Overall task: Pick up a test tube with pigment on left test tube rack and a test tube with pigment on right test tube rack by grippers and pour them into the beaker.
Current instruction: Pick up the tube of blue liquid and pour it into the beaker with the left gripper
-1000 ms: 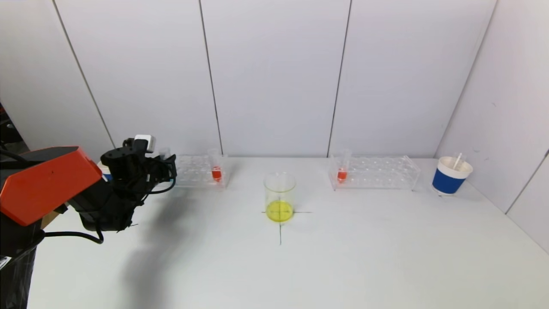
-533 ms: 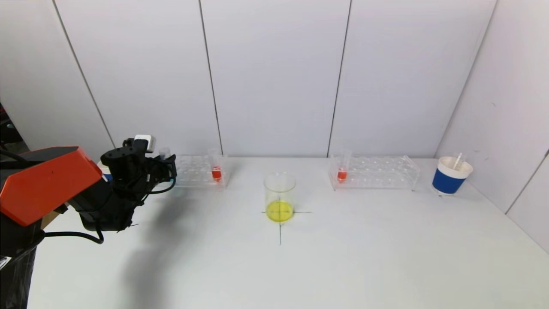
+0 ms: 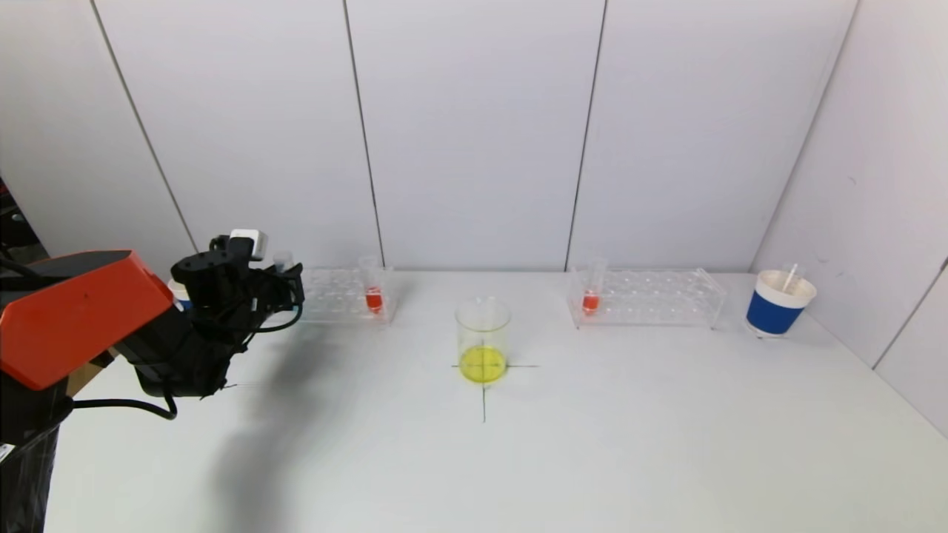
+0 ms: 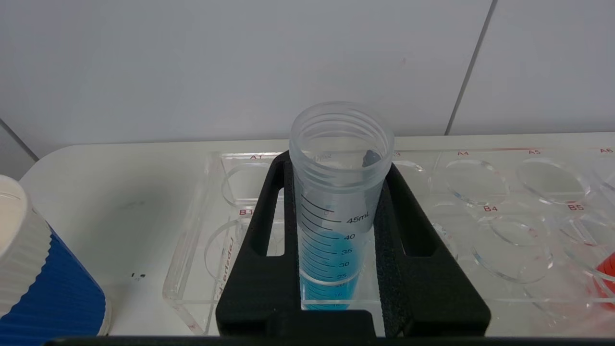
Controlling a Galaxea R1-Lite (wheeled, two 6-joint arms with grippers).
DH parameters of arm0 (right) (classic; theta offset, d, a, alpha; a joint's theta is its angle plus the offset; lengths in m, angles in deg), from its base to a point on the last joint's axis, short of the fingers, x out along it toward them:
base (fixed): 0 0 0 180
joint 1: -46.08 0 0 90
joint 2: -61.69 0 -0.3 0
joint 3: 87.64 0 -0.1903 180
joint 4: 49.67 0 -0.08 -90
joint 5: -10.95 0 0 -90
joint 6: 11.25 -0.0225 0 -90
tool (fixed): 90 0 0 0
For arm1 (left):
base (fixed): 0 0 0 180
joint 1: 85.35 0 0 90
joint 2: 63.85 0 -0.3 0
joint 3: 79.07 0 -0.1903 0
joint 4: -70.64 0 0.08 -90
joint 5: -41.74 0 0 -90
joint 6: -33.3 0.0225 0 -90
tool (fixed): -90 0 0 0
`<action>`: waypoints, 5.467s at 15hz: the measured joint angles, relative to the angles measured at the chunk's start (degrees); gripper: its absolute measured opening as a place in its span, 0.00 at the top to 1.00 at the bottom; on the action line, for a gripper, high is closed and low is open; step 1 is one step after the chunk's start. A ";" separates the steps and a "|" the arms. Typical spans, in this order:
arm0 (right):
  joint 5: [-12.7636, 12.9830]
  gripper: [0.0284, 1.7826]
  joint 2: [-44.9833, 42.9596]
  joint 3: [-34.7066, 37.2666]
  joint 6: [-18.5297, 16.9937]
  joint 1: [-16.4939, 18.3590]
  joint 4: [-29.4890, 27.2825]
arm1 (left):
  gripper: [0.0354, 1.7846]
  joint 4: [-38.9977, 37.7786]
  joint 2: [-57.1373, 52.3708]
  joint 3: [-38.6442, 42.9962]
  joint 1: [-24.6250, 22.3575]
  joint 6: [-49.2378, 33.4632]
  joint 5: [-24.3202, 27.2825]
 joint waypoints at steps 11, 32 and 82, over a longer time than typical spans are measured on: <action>0.02 0.01 0.00 0.00 0.00 -0.05 0.00 | 0.76 3.74 -4.33 -1.05 -0.17 -1.78 -0.06; 0.00 0.01 0.00 0.00 0.00 -0.02 -0.02 | 0.76 26.26 -16.87 -15.65 6.99 -1.60 0.05; 0.00 0.01 0.00 0.00 0.00 -0.05 0.00 | 0.76 36.96 -8.50 -31.93 21.32 49.73 39.02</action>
